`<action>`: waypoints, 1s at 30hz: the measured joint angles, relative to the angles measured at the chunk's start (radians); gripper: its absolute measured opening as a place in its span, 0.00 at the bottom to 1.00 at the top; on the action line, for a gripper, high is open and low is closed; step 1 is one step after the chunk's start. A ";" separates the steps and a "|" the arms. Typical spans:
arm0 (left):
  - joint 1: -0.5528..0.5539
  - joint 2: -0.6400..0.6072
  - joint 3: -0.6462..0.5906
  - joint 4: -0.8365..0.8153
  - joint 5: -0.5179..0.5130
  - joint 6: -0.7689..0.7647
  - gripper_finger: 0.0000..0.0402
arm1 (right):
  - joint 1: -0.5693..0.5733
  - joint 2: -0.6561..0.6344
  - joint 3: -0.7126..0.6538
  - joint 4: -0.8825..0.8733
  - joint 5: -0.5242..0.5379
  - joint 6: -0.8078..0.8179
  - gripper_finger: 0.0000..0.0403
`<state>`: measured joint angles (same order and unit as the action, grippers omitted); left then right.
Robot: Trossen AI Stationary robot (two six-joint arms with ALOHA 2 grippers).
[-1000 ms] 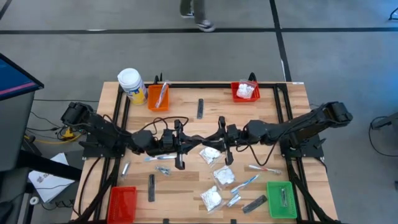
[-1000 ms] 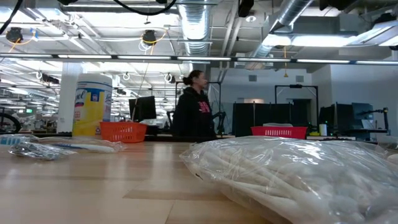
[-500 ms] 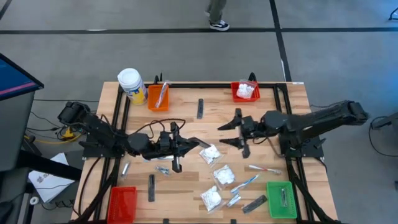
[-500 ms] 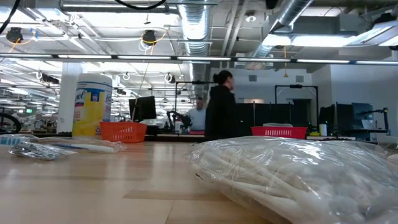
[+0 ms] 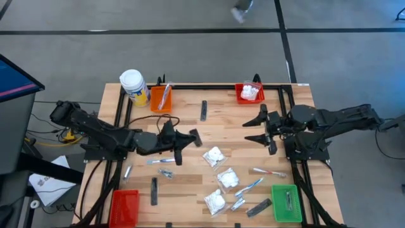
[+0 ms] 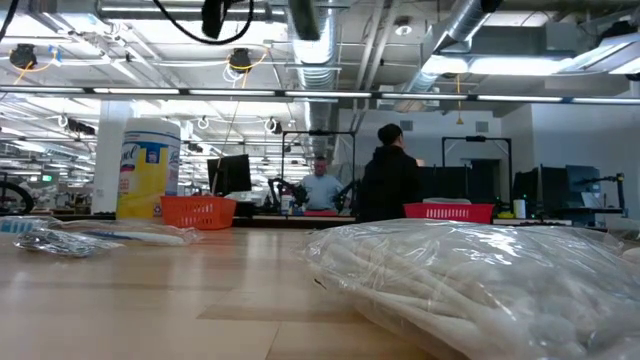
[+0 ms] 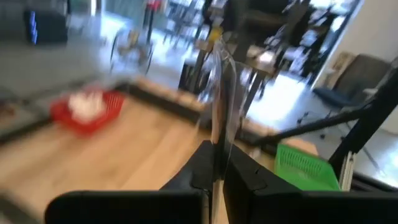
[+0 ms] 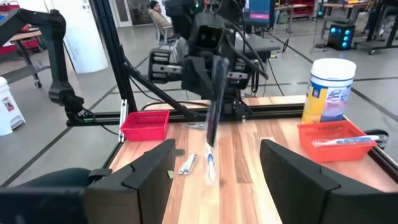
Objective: Pick & Place Travel size toiletries
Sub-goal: Put the comb into the bottom red bin
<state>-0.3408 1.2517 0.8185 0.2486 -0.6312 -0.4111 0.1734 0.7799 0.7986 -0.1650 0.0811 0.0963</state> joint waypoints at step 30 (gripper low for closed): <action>-0.551 0.021 0.214 -1.035 0.749 -1.880 0.01 | -0.044 0.059 0.000 0.030 -0.001 -0.018 0.57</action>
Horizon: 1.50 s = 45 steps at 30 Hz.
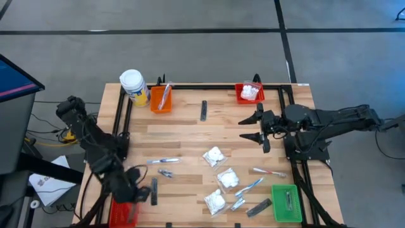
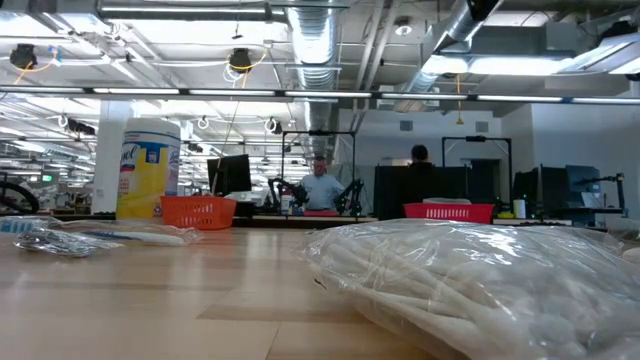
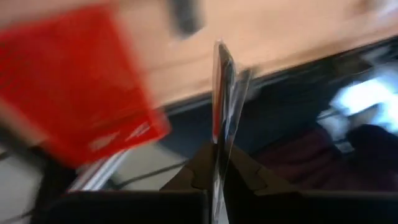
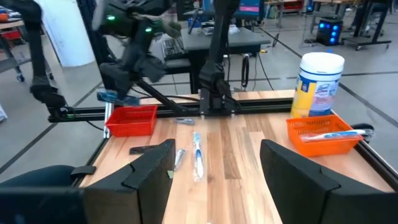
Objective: Pick & Place Travel size toiletries
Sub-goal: Put the comb into the bottom red bin
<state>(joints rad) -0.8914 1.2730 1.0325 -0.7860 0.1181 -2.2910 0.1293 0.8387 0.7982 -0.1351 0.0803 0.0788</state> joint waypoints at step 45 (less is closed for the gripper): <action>-0.132 0.262 -0.055 -0.052 0.140 0.092 0.01 | -0.009 0.000 0.000 -0.007 0.000 0.000 0.57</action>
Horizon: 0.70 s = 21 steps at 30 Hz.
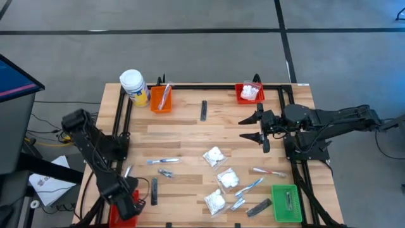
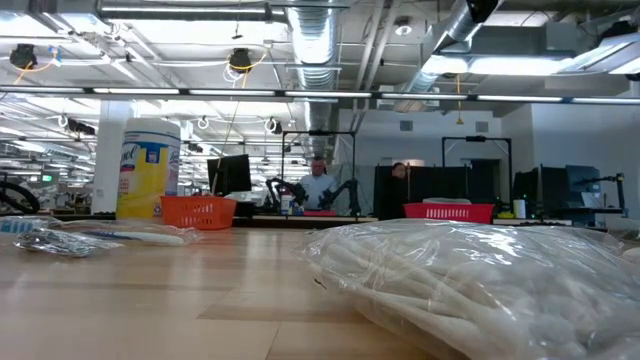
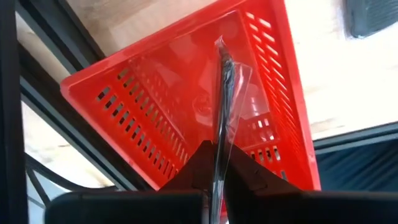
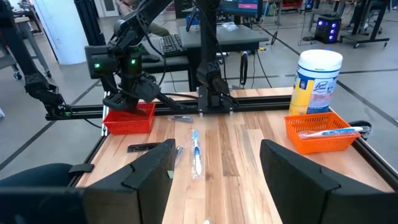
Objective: Pick & Place Travel size toiletries
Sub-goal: Put the comb into the bottom red bin, then put the left nail cutter into the green bin
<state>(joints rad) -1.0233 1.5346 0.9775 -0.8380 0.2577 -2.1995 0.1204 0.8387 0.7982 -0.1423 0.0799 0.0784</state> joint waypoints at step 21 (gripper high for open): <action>0.000 0.011 0.000 0.008 0.001 0.019 0.32 | 0.000 0.000 0.000 -0.001 0.000 -0.003 0.57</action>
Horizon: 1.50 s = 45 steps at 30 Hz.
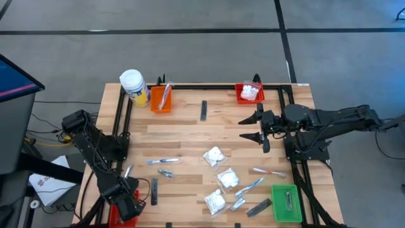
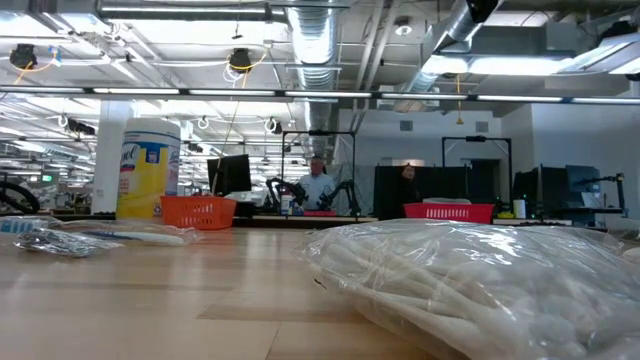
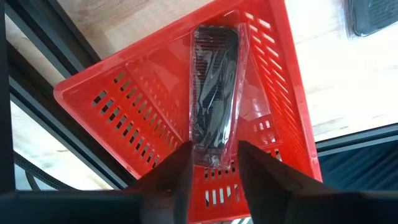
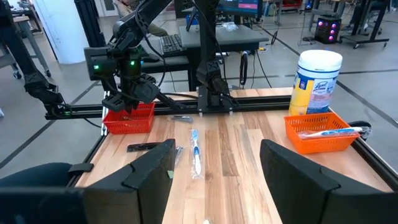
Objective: Pick & Place Travel size toiletries
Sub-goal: Put the left nail cutter into the green bin
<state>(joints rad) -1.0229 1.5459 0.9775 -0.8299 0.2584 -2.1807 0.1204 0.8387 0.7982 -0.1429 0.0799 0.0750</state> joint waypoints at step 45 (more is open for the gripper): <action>0.374 -0.226 -0.021 -0.358 -0.475 0.455 0.24 | 0.003 -0.080 0.000 -0.112 0.000 -0.004 0.57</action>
<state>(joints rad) -0.6491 1.3203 0.9564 -1.1876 -0.2165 -1.7257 0.1238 0.7582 0.7986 -0.2546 0.0795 0.0711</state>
